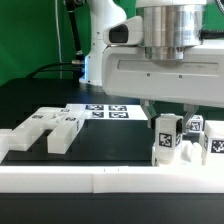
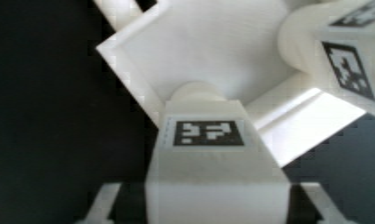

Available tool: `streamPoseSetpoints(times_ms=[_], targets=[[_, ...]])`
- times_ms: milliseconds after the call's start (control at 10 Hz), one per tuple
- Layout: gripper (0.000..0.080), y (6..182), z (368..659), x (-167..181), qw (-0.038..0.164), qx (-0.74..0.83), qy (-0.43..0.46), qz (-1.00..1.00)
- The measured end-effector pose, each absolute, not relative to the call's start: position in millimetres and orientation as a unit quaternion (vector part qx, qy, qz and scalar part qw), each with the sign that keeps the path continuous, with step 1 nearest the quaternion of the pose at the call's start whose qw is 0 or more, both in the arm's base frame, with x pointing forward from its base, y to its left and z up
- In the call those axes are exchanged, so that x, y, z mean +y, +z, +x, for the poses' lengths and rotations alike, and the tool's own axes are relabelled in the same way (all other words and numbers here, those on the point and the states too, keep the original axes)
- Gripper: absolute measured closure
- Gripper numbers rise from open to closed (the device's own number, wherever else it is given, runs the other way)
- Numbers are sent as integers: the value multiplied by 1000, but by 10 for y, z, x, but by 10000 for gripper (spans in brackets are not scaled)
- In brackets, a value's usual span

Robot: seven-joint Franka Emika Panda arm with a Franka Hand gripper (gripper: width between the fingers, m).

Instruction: Assemble chair

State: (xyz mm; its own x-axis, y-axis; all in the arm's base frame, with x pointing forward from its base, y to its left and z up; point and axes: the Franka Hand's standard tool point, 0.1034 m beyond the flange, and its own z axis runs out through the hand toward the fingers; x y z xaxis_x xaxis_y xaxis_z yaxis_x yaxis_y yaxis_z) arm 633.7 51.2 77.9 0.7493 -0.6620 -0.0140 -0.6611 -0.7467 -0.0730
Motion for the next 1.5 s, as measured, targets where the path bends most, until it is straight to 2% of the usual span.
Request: streamPoseSetpoints(times_ms=[700,1100,1300,1400,1500], targets=[[509,768,6330,540,49,677,16,-734],[508,763,6331,545,46,780,23,-623],[508,762,6330,546,46,781,23,-623],[410,760,6321,549,44,768,25,-638],[234,760,6302,564,41,756,31,-653]])
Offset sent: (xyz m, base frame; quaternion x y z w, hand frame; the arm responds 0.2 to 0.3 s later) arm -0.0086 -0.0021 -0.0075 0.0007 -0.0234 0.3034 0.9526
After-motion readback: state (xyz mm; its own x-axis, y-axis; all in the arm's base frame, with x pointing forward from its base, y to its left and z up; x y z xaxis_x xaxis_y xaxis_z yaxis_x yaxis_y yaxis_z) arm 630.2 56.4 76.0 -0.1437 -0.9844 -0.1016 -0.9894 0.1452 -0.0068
